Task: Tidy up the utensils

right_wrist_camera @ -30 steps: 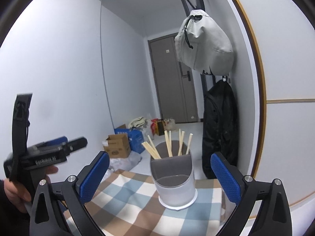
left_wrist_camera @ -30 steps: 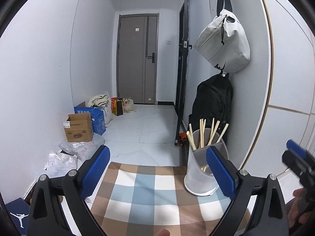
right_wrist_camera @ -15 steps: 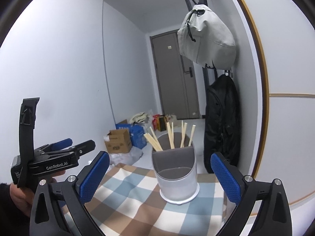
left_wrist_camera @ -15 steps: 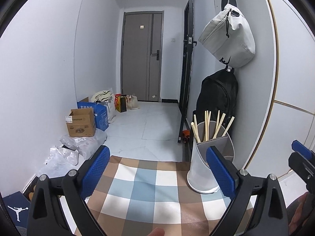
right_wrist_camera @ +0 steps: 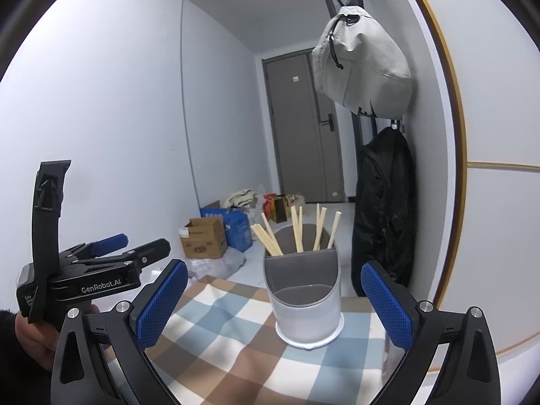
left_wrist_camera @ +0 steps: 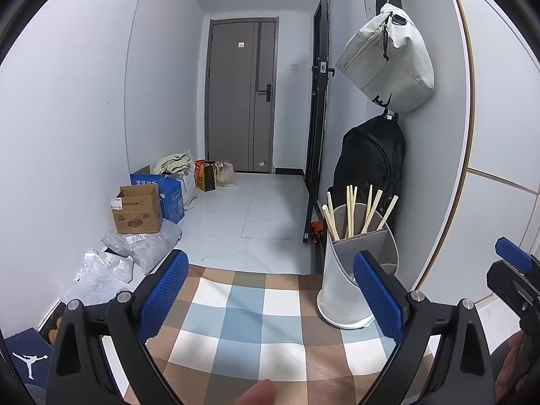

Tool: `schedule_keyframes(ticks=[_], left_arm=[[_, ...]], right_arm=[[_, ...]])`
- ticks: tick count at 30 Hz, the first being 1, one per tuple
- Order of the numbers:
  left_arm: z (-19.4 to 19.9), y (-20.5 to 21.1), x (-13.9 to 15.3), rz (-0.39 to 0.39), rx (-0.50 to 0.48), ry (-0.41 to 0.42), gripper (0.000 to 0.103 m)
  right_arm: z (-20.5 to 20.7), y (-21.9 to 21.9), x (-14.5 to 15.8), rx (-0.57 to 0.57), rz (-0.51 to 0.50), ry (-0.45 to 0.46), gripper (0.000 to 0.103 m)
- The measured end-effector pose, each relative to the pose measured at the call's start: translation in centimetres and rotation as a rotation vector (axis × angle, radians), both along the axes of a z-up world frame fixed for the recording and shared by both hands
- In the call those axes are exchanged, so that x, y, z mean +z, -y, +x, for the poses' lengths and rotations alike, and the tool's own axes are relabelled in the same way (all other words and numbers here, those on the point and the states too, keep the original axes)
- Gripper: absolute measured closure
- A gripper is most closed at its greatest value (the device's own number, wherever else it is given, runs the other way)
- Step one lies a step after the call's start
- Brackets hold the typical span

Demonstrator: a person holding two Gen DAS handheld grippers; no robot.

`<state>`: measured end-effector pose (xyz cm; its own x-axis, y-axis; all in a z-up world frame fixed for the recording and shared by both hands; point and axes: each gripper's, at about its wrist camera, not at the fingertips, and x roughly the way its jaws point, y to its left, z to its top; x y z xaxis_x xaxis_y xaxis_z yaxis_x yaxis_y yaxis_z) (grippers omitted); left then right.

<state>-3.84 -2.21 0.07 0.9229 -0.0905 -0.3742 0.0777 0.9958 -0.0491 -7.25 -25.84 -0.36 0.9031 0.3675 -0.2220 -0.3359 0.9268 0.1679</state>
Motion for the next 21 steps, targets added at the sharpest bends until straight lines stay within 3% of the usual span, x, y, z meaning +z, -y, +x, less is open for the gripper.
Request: schedule_keyframes(ticks=[21], left_arm=[[-0.58,0.72,-0.28,0.032,-0.026,0.002,0.007]], right_arm=[[0.03,0.45,0.03,-0.016,0.016,-0.007,0.0]])
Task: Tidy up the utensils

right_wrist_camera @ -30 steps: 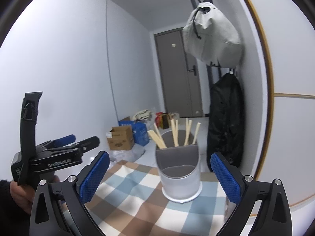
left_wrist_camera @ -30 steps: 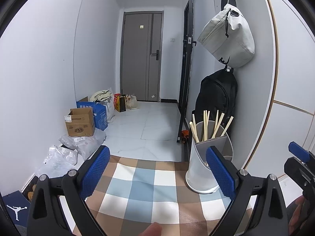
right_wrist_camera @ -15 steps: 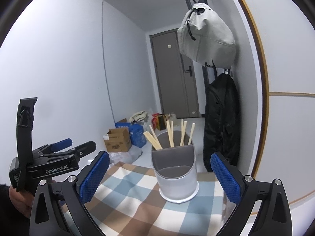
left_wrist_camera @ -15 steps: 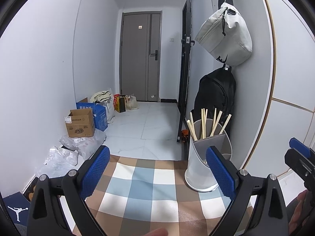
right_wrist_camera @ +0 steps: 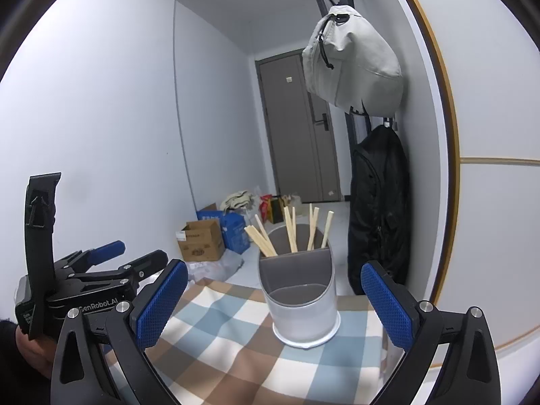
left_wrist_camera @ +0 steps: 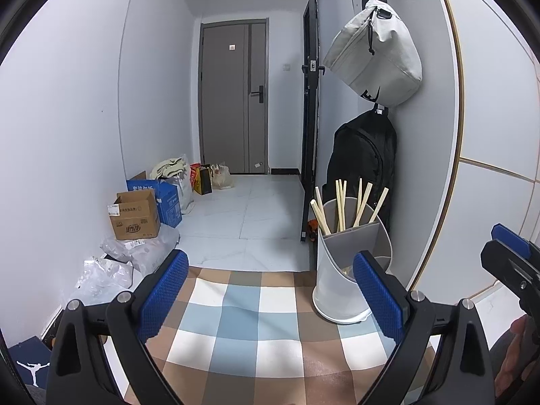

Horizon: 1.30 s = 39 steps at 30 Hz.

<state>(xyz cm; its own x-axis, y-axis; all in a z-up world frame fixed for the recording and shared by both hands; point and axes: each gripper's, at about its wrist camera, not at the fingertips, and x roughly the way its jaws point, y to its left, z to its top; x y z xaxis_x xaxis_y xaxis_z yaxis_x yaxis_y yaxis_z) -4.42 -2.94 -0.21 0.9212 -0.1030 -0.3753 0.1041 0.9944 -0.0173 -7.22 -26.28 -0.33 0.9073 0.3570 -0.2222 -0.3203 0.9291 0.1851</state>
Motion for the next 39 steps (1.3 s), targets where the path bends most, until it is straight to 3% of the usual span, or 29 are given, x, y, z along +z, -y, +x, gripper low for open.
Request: schedule_keyframes(ticks=[39], left_arm=[[0.12,-0.19,0.05,-0.023,0.011,-0.008,0.007]], right_arm=[[-0.1,0.19,-0.01,-0.007,0.004,-0.008,0.0]])
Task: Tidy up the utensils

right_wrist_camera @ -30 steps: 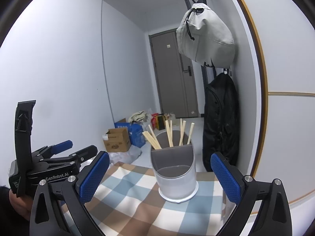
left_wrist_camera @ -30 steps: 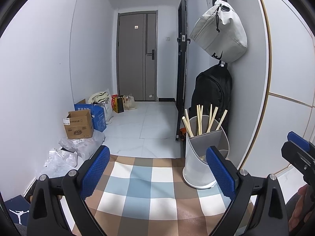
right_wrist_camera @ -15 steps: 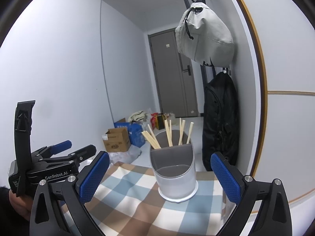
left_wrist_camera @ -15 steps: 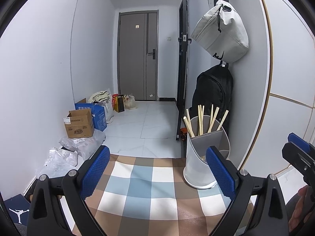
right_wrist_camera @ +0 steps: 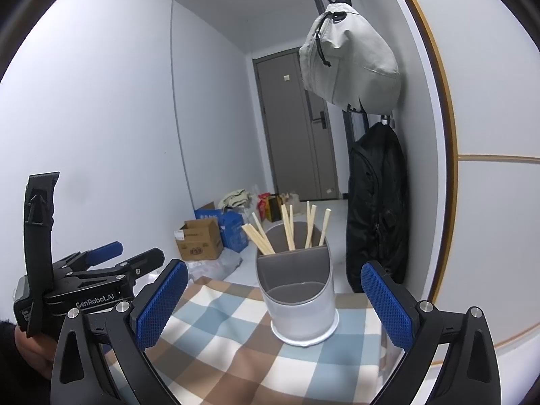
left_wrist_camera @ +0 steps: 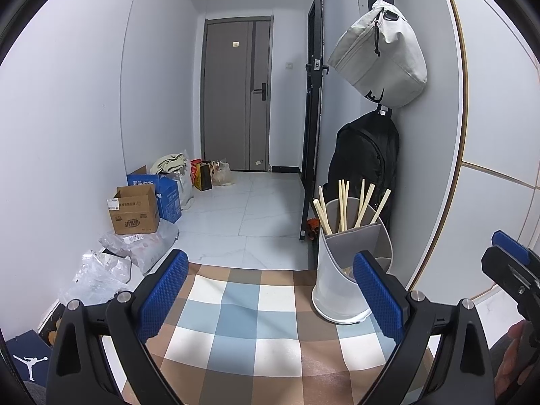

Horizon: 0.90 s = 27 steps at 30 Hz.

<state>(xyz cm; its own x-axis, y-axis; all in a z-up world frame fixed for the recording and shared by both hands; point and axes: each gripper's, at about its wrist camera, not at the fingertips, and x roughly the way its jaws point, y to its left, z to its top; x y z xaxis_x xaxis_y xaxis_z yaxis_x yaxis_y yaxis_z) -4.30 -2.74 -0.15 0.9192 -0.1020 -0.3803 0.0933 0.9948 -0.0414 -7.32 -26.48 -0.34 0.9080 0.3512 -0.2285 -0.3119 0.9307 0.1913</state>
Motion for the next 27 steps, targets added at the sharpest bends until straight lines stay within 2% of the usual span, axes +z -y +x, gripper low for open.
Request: schedule_keyframes(ticks=[13,27], left_arm=[[0.15,0.04,-0.09,0.005,0.005,-0.006,0.007],[0.51,-0.43,-0.51,-0.028,0.02,-0.033,0.007]], right_arm=[[-0.08,-0.05,-0.07,0.001,0.0,-0.001,0.0],[0.27,-0.27,-0.17,0.009,0.0,-0.009,0.0]])
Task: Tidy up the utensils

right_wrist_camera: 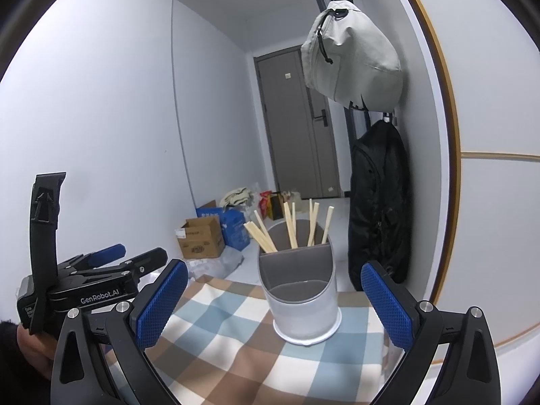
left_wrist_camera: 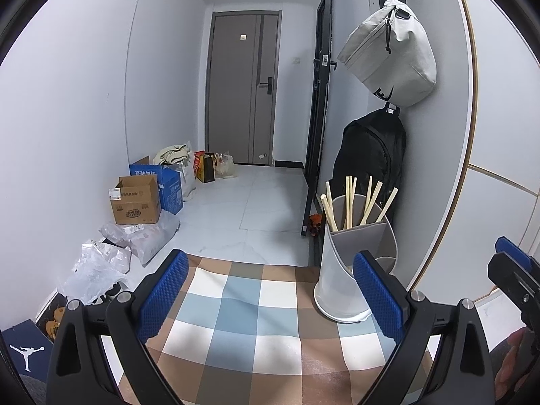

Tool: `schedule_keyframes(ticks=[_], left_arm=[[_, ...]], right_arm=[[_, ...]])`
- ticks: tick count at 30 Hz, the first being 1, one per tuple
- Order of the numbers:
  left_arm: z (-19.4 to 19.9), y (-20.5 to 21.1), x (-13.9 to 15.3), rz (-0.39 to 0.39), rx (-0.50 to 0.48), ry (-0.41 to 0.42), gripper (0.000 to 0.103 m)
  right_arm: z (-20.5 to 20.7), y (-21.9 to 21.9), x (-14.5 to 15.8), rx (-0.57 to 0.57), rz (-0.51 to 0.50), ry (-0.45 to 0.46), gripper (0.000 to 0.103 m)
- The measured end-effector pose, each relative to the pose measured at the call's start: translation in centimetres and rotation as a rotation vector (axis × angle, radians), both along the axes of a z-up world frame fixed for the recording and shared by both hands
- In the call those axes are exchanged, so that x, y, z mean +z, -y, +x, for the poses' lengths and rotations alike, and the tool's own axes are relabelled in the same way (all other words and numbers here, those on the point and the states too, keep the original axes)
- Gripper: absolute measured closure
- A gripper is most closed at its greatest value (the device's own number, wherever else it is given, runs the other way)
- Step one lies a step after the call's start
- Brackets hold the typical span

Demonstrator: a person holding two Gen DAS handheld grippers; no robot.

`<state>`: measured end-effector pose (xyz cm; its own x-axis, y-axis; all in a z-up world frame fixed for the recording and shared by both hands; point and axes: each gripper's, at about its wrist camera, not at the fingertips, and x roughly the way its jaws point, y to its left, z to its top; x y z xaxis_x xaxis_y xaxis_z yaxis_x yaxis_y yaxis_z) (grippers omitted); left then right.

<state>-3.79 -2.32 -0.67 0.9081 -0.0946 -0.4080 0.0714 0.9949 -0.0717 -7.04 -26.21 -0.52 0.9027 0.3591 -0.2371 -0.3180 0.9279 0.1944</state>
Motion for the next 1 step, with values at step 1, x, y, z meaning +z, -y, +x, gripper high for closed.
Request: schedule_keyframes(ticks=[1], left_arm=[[0.04,-0.02,-0.01,0.0,0.001,0.0,0.007]], right_arm=[[0.03,0.0,-0.01,0.002,0.001,-0.001,0.0]])
